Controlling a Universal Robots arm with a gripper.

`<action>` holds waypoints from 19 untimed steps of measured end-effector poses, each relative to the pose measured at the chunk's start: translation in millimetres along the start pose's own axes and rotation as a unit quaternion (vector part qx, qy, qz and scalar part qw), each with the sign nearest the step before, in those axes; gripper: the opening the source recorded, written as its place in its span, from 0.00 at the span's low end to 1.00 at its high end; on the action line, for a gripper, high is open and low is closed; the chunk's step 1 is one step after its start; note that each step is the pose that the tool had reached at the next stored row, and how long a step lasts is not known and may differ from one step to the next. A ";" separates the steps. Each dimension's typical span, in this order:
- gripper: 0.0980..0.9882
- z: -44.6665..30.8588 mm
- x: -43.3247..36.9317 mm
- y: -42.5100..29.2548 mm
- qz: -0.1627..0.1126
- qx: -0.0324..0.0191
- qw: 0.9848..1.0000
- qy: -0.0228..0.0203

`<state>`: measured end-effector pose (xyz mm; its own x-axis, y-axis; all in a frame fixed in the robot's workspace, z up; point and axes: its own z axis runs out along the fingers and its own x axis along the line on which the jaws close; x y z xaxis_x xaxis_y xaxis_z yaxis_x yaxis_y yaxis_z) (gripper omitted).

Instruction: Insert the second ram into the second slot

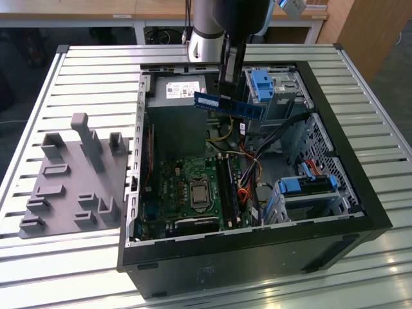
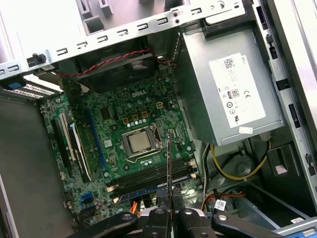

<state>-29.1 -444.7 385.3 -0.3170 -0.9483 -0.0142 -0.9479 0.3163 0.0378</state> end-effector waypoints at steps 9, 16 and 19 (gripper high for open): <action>0.04 0.0 0.0 0.0 0.014 0.000 1.000 -0.001; 0.04 0.0 0.0 0.0 0.026 0.000 1.000 -0.001; 0.04 0.0 0.0 0.0 0.033 0.000 0.999 -0.001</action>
<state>-29.1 -444.7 385.3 -0.3786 -0.9255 -0.0142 -0.9251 0.3778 0.0378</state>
